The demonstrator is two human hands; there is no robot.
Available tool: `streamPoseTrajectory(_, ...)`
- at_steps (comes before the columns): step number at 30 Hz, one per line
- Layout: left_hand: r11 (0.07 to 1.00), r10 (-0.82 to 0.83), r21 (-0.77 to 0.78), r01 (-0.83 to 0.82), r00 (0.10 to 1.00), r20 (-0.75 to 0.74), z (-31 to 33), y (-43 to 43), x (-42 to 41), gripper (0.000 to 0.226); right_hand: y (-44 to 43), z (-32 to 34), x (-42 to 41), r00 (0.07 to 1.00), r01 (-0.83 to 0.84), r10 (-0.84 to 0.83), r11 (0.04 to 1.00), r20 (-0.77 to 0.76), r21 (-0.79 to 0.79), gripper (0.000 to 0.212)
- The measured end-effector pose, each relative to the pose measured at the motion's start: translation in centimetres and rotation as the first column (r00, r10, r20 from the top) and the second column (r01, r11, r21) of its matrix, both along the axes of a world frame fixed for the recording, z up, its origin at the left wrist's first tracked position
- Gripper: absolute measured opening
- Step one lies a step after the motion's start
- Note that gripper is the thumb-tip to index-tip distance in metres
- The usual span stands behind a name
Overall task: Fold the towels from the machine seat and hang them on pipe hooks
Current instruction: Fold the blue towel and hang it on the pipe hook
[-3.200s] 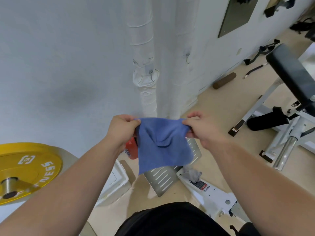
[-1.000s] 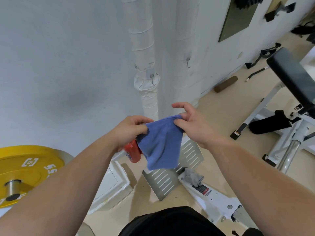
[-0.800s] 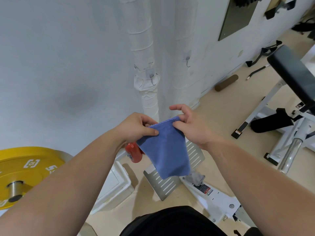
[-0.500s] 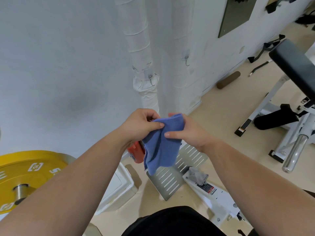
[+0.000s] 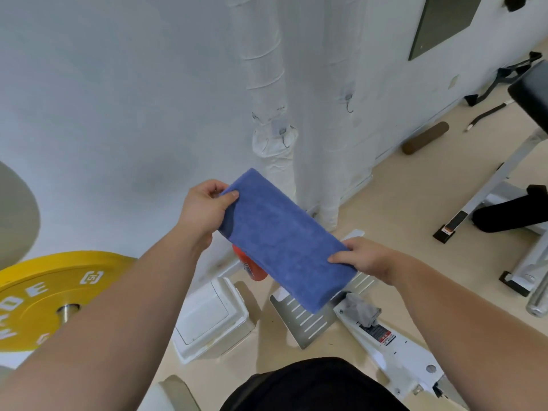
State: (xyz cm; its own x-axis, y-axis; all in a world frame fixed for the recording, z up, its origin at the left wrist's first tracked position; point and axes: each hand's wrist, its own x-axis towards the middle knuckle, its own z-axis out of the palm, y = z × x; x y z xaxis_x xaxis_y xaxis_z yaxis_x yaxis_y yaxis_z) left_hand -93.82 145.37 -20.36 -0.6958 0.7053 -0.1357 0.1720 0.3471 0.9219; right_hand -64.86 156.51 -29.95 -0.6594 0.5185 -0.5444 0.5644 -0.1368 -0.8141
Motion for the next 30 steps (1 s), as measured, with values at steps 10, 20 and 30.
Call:
streamPoseTrajectory(10,0.976,-0.092,-0.217,-0.003,0.900,-0.427,-5.3,-3.3,-0.7,0.004,-0.4,-1.2,0.2,0.903,0.425,-0.424,0.905,-0.069,-0.003,0.003)
streamPoseTrajectory(20,0.981,-0.195,-0.070,0.182,0.937,-0.291,-4.8,-1.6,8.1,0.073,-3.8,3.1,-6.0,0.748,0.542,-0.586,0.811,-0.312,-0.222,0.016)
streamPoseTrajectory(30,0.980,-0.194,0.073,0.185,0.971,0.137,-3.9,-1.8,9.8,0.029,-6.4,4.6,-7.9,0.624,0.606,-0.673,0.738,-0.396,-0.298,0.015)
